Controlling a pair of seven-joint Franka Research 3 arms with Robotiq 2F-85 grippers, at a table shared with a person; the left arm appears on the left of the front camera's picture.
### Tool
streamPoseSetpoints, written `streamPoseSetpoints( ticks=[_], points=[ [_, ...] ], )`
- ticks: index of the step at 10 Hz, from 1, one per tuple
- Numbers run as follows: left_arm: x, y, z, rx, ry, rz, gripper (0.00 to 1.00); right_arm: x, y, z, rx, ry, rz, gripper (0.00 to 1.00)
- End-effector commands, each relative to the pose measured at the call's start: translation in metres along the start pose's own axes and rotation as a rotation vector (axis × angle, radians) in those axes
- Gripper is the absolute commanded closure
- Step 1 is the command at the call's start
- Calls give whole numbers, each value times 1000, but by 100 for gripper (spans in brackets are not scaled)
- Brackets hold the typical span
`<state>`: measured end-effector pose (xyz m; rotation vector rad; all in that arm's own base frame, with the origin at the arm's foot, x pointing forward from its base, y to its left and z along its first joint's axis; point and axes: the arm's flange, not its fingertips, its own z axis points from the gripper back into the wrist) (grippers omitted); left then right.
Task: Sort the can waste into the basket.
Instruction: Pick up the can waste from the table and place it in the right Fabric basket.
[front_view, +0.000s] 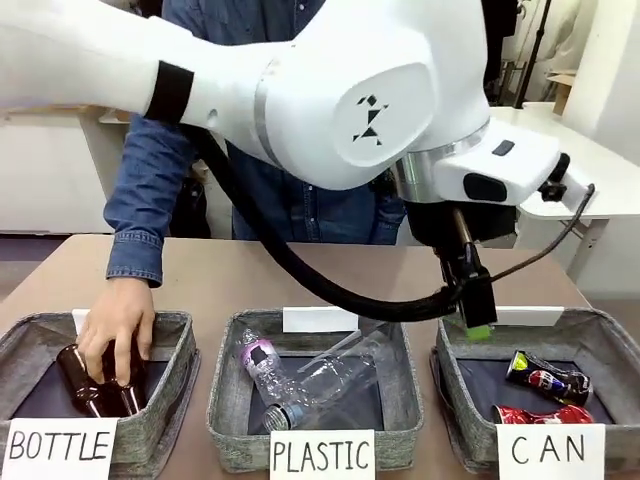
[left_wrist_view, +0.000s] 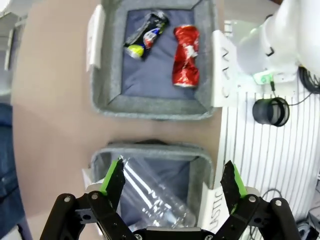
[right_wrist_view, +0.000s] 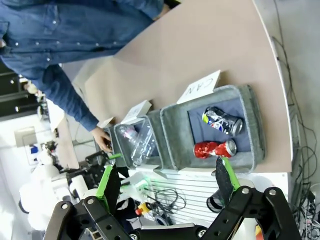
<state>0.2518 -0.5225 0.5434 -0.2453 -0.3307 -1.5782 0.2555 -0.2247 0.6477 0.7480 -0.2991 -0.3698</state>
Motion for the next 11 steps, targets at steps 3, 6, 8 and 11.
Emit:
streamPoseSetpoints(
  ticks=[3,6,8,11],
  points=[
    [-58,5,34,38,14,95,0,3,4,-8,-7,38,26,0],
    [-86,14,43,76,23,167,0,3,5,-10,-17,45,31,0],
    [-134,14,62,95,-10,256,0,4,4,-8,-6,41,33,0],
    [-197,6,88,70,-53,377,0,2,17,-23,-19,94,67,0]
  ],
)
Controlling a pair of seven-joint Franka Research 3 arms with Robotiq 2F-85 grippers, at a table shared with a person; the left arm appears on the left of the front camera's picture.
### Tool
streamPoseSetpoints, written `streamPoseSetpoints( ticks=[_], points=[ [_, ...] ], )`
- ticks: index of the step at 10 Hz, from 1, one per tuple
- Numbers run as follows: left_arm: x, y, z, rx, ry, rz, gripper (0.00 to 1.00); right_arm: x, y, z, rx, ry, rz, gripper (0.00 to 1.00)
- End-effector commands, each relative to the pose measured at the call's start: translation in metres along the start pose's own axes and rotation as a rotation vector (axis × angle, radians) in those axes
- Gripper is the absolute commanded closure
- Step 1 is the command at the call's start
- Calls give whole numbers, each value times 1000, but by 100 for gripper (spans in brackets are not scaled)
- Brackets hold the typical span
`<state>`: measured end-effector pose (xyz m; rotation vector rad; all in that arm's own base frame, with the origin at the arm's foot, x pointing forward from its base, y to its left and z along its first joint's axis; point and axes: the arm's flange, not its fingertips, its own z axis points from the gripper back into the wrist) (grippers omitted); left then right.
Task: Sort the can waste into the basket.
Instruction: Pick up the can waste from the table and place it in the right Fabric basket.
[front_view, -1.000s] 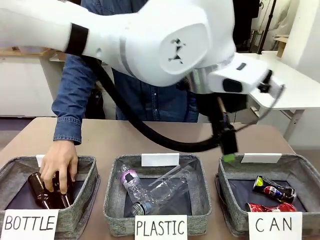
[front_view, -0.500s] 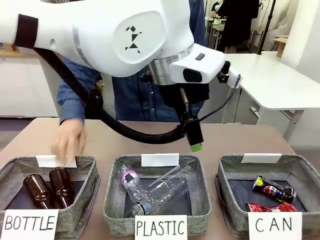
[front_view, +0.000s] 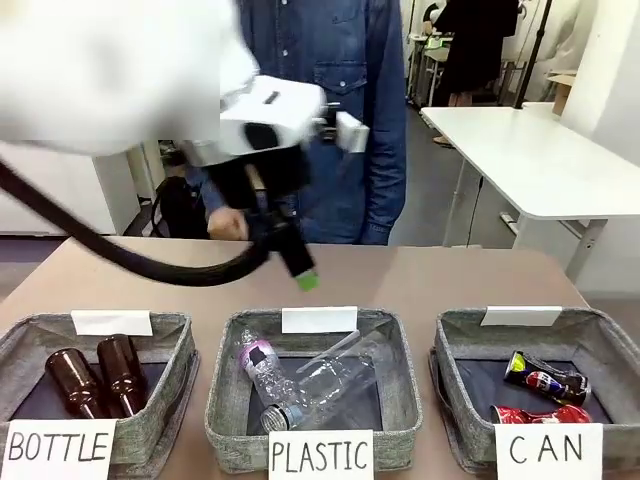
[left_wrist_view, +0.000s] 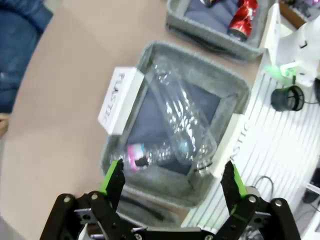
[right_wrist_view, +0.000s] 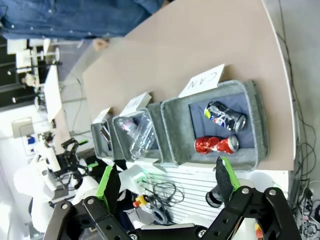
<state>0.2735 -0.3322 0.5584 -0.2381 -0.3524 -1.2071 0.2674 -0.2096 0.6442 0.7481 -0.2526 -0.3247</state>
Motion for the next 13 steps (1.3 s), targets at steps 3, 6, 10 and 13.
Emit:
streamPoseSetpoints(
  ticks=[3,6,10,13],
  points=[
    [-135,58,83,-379,0,487,0,-3,54,-84,40,269,186,0],
    [-235,113,105,-749,-477,970,0,-11,95,-203,397,719,39,0],
    [-304,107,56,-825,-1050,848,0,-7,98,-234,499,526,-365,0],
    [-303,133,99,-796,-496,922,0,-18,96,-264,523,805,-128,0]
  ],
)
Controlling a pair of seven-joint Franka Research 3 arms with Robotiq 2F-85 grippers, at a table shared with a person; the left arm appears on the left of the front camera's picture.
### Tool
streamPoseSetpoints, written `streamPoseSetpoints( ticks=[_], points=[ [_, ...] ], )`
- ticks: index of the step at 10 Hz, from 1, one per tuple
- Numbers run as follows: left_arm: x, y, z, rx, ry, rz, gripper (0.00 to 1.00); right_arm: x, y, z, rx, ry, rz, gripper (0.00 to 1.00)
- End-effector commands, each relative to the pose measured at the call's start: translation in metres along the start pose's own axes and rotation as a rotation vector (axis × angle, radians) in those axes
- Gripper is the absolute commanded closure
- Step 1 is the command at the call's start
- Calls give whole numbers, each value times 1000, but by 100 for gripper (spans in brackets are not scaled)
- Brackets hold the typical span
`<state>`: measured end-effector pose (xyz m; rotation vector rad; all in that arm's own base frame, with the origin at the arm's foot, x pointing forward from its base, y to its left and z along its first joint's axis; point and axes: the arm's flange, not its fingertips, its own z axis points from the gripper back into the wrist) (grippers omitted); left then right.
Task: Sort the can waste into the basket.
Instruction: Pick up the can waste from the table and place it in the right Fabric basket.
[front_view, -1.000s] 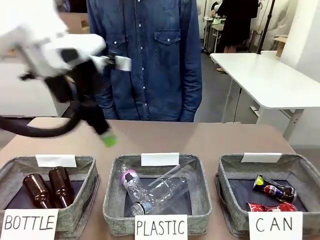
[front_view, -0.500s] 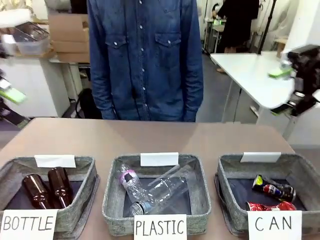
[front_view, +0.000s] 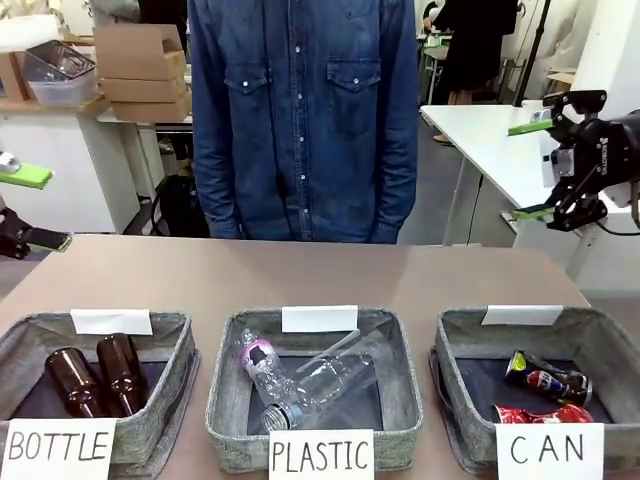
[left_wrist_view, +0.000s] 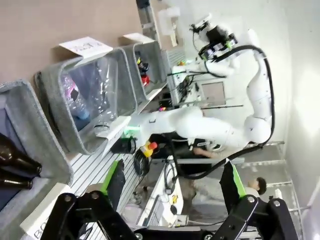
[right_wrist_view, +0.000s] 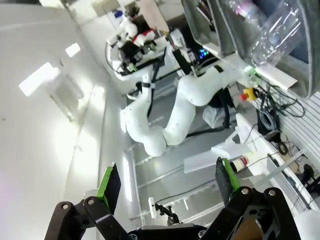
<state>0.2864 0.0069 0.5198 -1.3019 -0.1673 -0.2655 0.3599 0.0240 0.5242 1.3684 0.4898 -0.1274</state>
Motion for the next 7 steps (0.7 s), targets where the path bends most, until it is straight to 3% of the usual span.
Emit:
streamPoseSetpoints(
  ticks=[1,7],
  points=[
    [7,-10,9,38,52,0,0,0,-1,-4,-34,43,45,0],
    [7,-10,9,38,52,0,0,0,-1,-4,-34,43,45,0]
  ],
)
